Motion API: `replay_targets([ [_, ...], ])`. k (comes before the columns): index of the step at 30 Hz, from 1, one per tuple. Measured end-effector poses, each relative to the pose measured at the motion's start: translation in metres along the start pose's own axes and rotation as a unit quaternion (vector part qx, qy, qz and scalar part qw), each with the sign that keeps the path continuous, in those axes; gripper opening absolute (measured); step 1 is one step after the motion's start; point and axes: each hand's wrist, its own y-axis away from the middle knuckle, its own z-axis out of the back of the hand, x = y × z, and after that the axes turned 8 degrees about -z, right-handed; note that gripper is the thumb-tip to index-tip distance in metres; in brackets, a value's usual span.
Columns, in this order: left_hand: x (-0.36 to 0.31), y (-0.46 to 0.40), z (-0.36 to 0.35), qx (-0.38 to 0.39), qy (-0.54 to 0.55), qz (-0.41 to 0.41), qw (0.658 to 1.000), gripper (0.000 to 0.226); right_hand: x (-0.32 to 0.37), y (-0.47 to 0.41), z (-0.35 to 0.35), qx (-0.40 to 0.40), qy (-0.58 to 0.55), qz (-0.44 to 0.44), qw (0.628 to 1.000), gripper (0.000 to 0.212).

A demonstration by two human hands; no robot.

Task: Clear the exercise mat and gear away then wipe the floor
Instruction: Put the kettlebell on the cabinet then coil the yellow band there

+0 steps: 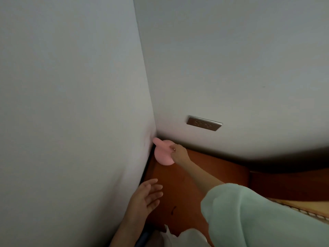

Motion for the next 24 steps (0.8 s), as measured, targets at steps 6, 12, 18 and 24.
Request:
replay_targets([
  [6,0.001,0.000,-0.012,0.020,0.025,-0.003,0.999,0.026,-0.036,0.095,0.027,0.025,-0.088,0.067,0.994,0.027],
  [12,-0.007,0.012,-0.034,0.028,0.017,-0.034,0.999,0.026,-0.062,0.179,0.075,0.039,-0.297,0.054,0.953,0.024],
  [18,-0.015,0.040,-0.081,0.072,-0.006,-0.102,0.992,0.025,-0.102,0.225,0.144,-0.010,-0.480,0.042,0.876,0.017],
  [24,-0.019,0.080,-0.129,0.144,0.007,-0.139,0.980,0.035,-0.141,0.275,0.205,-0.060,-0.586,0.091,0.803,0.017],
])
